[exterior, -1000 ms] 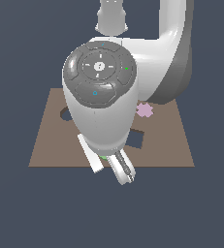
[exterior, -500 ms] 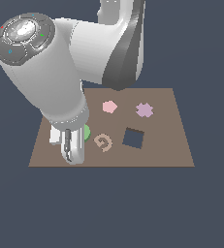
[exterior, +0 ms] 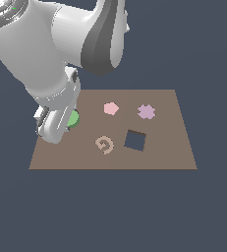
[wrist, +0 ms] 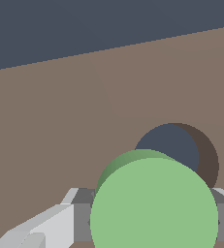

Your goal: Insert a designated object into the corresponding slot on a board.

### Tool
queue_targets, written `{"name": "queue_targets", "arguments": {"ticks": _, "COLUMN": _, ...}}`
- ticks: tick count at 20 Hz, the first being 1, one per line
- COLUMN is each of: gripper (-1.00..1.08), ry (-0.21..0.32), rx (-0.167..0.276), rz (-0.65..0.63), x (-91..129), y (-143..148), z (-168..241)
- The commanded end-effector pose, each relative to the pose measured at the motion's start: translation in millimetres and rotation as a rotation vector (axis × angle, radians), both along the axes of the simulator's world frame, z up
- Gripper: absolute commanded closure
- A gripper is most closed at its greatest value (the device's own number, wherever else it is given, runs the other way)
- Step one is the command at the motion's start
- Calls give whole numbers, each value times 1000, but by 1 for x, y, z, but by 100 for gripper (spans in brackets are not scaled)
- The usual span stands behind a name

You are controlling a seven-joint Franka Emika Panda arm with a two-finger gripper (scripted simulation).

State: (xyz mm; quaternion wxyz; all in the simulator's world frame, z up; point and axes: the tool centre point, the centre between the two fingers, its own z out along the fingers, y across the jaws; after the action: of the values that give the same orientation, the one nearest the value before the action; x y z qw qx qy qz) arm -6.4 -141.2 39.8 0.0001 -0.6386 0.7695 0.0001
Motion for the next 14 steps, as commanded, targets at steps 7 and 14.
{"name": "queue_targets", "arguments": {"ticks": 7, "gripper": 108, "ry": 0, "rx": 0, "rz": -115, "x": -26, "y": -12, "z": 1}}
{"name": "queue_targets", "arguments": {"ticks": 14, "gripper": 108, "ry": 0, "rx": 0, "rz": -120, "x": -28, "y": -11, "z": 1}}
